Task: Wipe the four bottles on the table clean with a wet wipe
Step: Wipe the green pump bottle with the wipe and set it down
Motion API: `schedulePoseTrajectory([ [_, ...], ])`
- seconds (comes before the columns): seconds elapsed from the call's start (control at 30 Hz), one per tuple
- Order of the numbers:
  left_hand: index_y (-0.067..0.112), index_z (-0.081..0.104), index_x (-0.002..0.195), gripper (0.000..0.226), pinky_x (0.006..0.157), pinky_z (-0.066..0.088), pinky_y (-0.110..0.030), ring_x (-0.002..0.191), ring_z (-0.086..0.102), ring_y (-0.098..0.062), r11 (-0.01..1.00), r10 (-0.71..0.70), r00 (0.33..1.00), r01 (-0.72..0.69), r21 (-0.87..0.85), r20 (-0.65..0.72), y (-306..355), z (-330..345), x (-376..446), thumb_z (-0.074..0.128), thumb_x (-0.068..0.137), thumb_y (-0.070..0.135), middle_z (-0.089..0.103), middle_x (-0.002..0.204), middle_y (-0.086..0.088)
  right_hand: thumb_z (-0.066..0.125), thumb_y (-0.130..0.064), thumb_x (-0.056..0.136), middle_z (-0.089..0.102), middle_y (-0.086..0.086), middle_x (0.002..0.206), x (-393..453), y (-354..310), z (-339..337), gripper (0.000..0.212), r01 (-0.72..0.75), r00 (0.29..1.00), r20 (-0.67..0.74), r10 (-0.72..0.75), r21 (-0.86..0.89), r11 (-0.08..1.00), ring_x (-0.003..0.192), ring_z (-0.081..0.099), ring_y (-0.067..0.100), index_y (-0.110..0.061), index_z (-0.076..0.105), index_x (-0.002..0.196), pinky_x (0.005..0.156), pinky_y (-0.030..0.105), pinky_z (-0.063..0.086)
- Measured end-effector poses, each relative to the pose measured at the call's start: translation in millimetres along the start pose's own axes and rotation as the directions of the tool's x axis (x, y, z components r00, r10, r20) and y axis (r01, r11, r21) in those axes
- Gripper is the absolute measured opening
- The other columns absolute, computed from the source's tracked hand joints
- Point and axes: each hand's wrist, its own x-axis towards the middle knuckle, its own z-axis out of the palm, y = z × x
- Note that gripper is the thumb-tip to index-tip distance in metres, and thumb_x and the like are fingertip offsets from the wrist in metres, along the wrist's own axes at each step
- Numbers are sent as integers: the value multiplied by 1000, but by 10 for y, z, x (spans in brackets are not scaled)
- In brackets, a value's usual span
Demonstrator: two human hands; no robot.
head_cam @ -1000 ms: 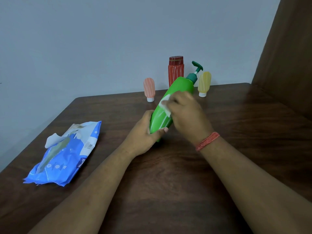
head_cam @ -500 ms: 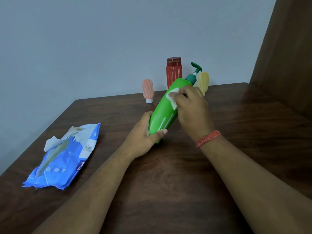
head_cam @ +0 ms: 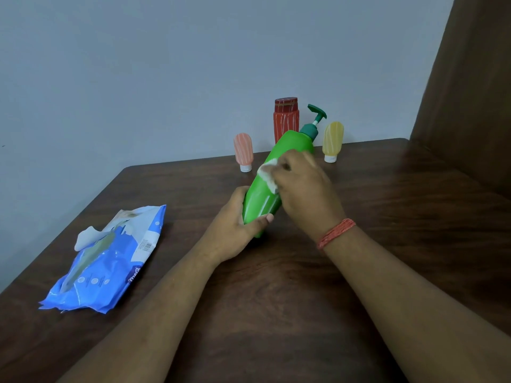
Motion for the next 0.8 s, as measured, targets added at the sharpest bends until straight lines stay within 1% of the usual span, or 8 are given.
schedulePoseTrajectory([
  [0.07, 31, 41, 130, 49, 74, 47, -13, 96, 59, 1, 1000, 6, 1000, -6, 5, -3, 3, -1, 2, 72, 92, 33, 59, 111, 13, 70, 0, 79, 56, 5, 97, -3, -29, -7, 42, -50, 999, 10, 50, 13, 999, 89, 51, 22, -15, 70, 118, 67, 30, 46],
  [0.17, 28, 43, 130, 48, 74, 46, -12, 95, 59, 0, 1000, 8, 1000, -8, -20, -22, -4, -2, 3, 73, 92, 30, 61, 110, 11, 65, -3, 76, 57, 6, 96, -58, -102, -2, 44, 154, 982, 107, -158, 42, 987, 88, 53, 24, -16, 71, 117, 66, 31, 45],
  [0.2, 28, 43, 130, 48, 74, 46, -12, 95, 59, 0, 1000, 7, 1000, -7, -19, -19, -1, 0, 3, 73, 92, 30, 61, 110, 11, 65, -2, 76, 57, 6, 96, -42, -83, -13, 43, 142, 985, 96, -146, 42, 989, 88, 53, 24, -16, 72, 116, 67, 31, 46],
  [0.3, 28, 41, 133, 52, 71, 45, -12, 96, 60, -2, 1000, -4, 1000, 4, 20, -4, 20, 6, -1, 72, 91, 34, 59, 110, 14, 71, 3, 77, 56, 7, 97, 9, -21, -43, 44, -70, 997, 38, 68, 39, 997, 90, 54, 23, -14, 71, 118, 67, 32, 51],
  [0.43, 25, 45, 132, 51, 75, 48, -18, 94, 61, -3, 1000, 20, 1000, -20, 3, -25, -7, 2, -3, 74, 91, 32, 61, 110, 11, 73, 0, 70, 55, 8, 97, -34, -120, -36, 49, 123, 979, 153, -133, 73, 990, 90, 53, 26, -15, 71, 117, 64, 33, 47],
  [0.57, 29, 43, 130, 51, 74, 48, -17, 95, 60, -3, 999, 8, 1000, -8, 49, -13, 22, 14, 4, 73, 90, 35, 60, 109, 12, 74, 2, 77, 54, 8, 98, 14, -64, -57, 45, -61, 995, 76, 59, 36, 997, 92, 54, 25, -15, 70, 119, 66, 37, 55],
  [0.7, 27, 46, 125, 46, 73, 47, -17, 90, 60, 0, 1000, 16, 999, -15, 11, -41, -3, 10, 10, 74, 90, 30, 61, 105, 10, 81, -3, 66, 54, 7, 98, -42, -137, -33, 54, 142, 962, 220, -164, 110, 984, 90, 53, 26, -15, 71, 117, 64, 35, 50],
  [0.8, 31, 43, 126, 47, 73, 47, -16, 94, 59, -1, 1000, 1, 1000, -1, 25, -23, 22, 16, 9, 73, 90, 34, 60, 108, 13, 76, -2, 78, 55, 8, 96, 5, -32, -48, 41, 3, 996, 91, -9, 63, 998, 87, 54, 24, -14, 72, 116, 66, 31, 48],
])
